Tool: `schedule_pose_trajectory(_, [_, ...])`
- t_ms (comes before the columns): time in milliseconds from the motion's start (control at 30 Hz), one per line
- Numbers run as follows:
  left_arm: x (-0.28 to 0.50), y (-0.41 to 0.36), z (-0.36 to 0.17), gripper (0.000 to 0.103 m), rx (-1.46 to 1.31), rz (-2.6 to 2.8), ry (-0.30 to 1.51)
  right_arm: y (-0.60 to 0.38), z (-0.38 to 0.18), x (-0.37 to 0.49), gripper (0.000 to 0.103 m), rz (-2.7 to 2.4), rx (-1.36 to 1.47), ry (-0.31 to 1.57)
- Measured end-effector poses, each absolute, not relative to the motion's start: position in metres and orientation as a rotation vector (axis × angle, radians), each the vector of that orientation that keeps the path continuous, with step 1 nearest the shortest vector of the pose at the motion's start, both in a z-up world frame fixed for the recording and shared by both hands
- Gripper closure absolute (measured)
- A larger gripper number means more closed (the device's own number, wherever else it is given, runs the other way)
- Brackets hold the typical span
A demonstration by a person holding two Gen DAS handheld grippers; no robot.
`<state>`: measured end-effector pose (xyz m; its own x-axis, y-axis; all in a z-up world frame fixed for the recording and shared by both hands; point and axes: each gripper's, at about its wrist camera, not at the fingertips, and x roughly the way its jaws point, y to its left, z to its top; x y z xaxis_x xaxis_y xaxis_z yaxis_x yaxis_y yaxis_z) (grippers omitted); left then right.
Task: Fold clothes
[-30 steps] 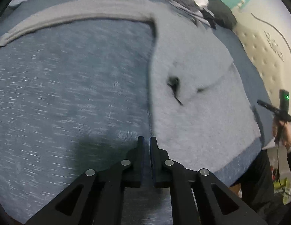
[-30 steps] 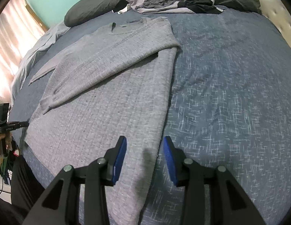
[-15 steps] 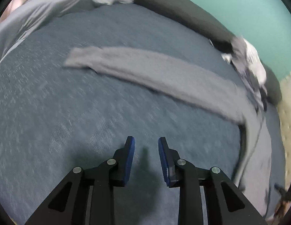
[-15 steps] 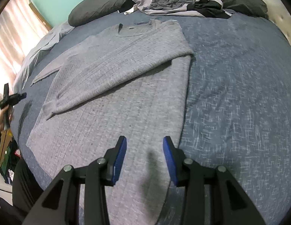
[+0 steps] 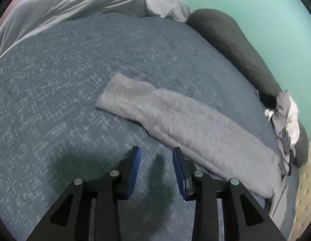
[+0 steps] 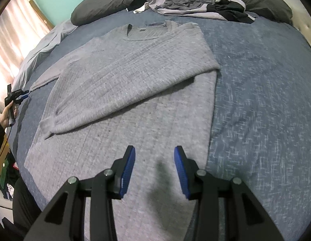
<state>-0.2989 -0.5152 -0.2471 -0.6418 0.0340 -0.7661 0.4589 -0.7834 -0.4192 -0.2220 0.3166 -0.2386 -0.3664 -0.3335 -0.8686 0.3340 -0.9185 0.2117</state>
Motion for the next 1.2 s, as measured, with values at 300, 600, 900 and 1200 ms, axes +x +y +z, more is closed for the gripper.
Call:
schedule_pose_trajectory(300, [-0.312,-0.546,-0.261,0.051,1.096,-2.385,1.015,0.29,-0.238,-0.237,0.062,-2.278,1.454,0.034])
schedule_pose_trajectory(600, [-0.328,-0.554,-0.267,0.051,1.057,-2.367,1.033,0.275,-0.238,-0.24,0.062,-2.251,1.437,0.049])
schedule_pose_trajectory(900, [-0.35,-0.564,-0.268,0.094,1.06,-2.386,1.007,0.274,-0.24,-0.24,0.062,-2.251,1.448,0.055])
schedule_pose_trajectory(1200, [-0.352,-0.543,-0.227,0.097,1.012,-2.54,0.851,0.271,-0.24,-0.241,0.062,-2.254,1.437,0.031])
